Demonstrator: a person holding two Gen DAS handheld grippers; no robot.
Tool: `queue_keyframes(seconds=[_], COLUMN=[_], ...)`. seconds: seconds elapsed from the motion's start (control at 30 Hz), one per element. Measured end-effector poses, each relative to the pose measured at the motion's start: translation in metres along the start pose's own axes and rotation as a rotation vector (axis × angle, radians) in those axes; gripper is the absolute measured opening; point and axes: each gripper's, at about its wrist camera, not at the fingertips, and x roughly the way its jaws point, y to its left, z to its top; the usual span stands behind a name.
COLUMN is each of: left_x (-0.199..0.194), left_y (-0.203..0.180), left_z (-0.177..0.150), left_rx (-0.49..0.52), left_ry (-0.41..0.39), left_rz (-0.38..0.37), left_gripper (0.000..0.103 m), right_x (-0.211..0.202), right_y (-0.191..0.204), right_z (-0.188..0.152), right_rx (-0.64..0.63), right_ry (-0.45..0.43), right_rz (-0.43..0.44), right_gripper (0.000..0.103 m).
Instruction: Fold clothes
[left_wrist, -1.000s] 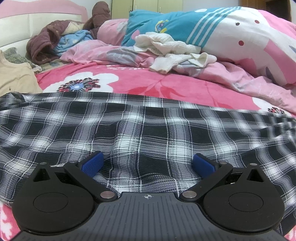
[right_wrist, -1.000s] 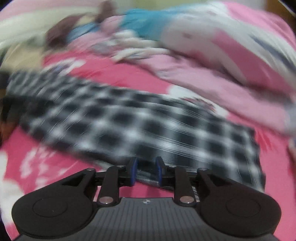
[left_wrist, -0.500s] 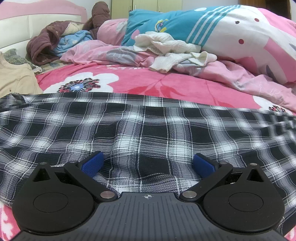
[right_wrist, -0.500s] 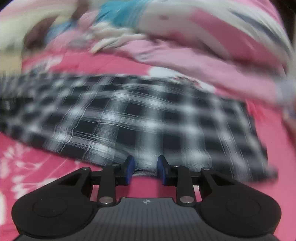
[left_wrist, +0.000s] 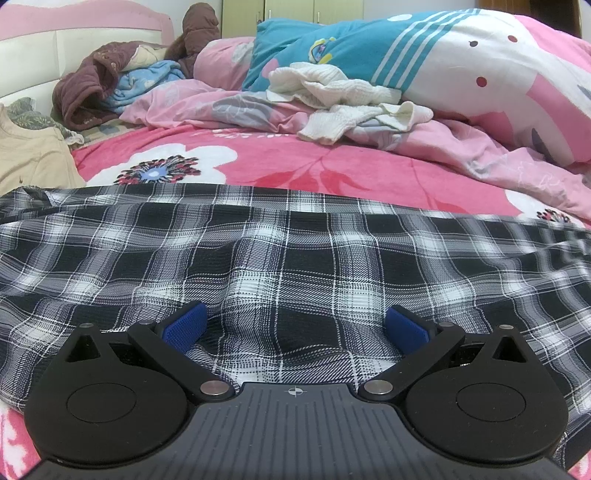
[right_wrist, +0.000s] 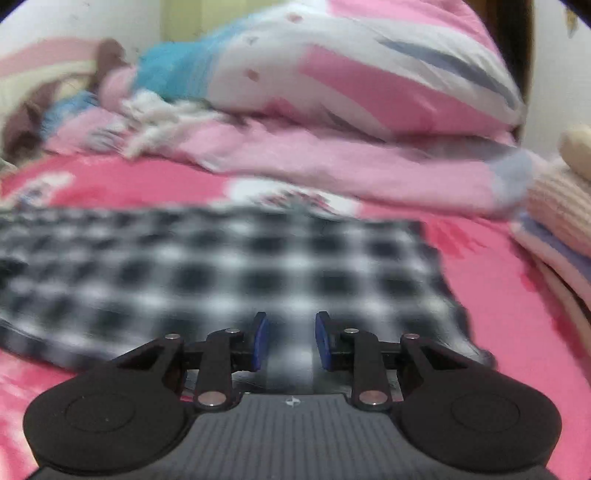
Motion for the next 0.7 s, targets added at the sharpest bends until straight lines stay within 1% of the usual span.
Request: queue_keyframes(seconds=[0.07,0.1,0.13,0.17,0.2,0.27,0.33,0.4,0.43,0.47,0.53,0.57,0.63,0.7], left_x=[0.000,0.000,-0.001,-0.001,-0.001,-0.001,-0.004,-0.014,-0.025,-0.037,-0.059,-0.064,-0.071,-0.069], left_y=[0.000,0.000,0.000,0.000,0.001,0.000,0.001,0.002,0.001,-0.001,-0.008,-0.015,-0.030,-0.046], left_z=[0.000,-0.001,-0.001,-0.001,-0.001,-0.001,0.000,0.002,0.001,-0.002,-0.008,-0.012,-0.021,-0.031], left_rx=[-0.001,-0.002,-0.002,-0.002,-0.001,0.000,-0.002,-0.015,-0.021,-0.007,0.027,0.070,0.157,0.248], left_ry=[-0.001,-0.002,-0.002,-0.003,-0.003,-0.003,-0.008,-0.035,-0.074,-0.118,-0.196,-0.185,-0.159,-0.096], left_rz=[-0.002,-0.002,-0.002,-0.002,-0.002,0.000,-0.004,-0.021,-0.036,-0.073,-0.149,-0.202,-0.302,-0.347], left_gripper=[0.103,0.103,0.103,0.103,0.103,0.103,0.103,0.103,0.103,0.103,0.103,0.103,0.102,0.097], right_x=[-0.006,-0.013,-0.021,-0.030,-0.040,-0.052,-0.050,-0.034,-0.024,-0.013,0.005,0.009,0.001,-0.012], right_y=[-0.040,-0.055,-0.060,-0.062,-0.063,-0.057,-0.036,-0.013,-0.004,0.002,0.000,-0.004,-0.015,-0.017], right_z=[-0.022,-0.028,-0.028,-0.025,-0.020,-0.006,0.010,0.020,0.022,0.021,0.008,-0.003,-0.022,-0.020], right_rx=[0.173,0.235,0.250,0.246,0.245,0.254,0.210,0.145,0.122,0.110,0.080,0.067,0.100,0.106], right_ry=[0.001,0.011,0.024,0.035,0.023,-0.033,-0.078,-0.083,-0.071,-0.049,0.012,0.034,-0.004,0.032], right_rz=[0.029,0.018,-0.026,-0.081,-0.102,-0.056,0.008,0.046,0.055,0.057,0.009,-0.009,0.020,0.010], right_gripper=[0.028,0.028,0.028,0.030,0.030,0.030,0.030,0.030,0.030,0.030,0.030,0.029,0.029,0.029])
